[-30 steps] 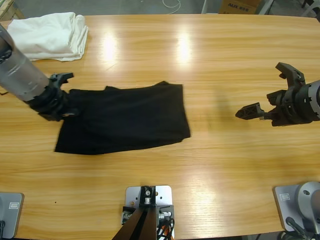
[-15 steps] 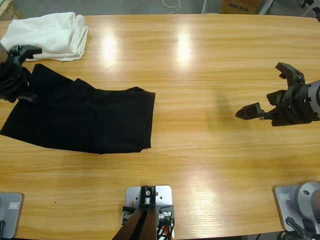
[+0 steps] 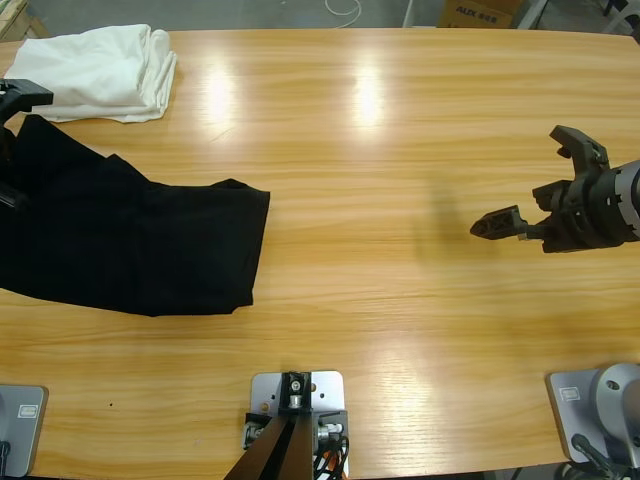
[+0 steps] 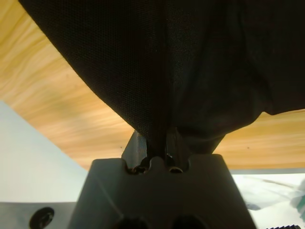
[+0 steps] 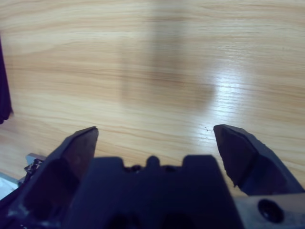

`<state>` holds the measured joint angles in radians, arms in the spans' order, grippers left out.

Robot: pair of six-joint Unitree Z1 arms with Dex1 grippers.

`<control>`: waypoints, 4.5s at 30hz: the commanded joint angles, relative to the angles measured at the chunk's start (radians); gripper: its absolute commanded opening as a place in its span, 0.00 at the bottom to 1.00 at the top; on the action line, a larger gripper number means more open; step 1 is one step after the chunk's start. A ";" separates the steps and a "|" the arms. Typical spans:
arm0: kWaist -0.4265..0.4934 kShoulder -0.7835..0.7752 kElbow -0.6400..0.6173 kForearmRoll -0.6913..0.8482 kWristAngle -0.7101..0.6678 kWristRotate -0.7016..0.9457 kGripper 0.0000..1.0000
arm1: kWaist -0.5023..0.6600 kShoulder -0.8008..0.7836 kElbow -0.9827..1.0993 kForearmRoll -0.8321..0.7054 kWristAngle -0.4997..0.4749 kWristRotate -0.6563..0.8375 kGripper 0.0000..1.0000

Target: Fold clothes

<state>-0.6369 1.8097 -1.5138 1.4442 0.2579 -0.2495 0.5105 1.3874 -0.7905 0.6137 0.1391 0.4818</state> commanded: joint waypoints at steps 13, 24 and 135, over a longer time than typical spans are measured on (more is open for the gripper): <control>-0.070 0.085 -0.167 0.103 0.007 0.053 0.00 | 0.005 0.049 0.007 -0.023 0.004 0.006 1.00; -0.207 0.274 -0.375 0.124 -0.079 0.053 0.00 | 0.005 0.048 0.007 -0.025 0.002 0.005 1.00; -0.437 -0.342 0.850 -1.250 -0.403 -0.486 0.00 | 0.262 0.262 -0.220 -0.460 0.229 -0.048 0.00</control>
<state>-1.1006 1.6902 -0.5870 0.0368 -0.1646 -0.7262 0.7598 1.9432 -0.9899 0.0487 0.3686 0.4522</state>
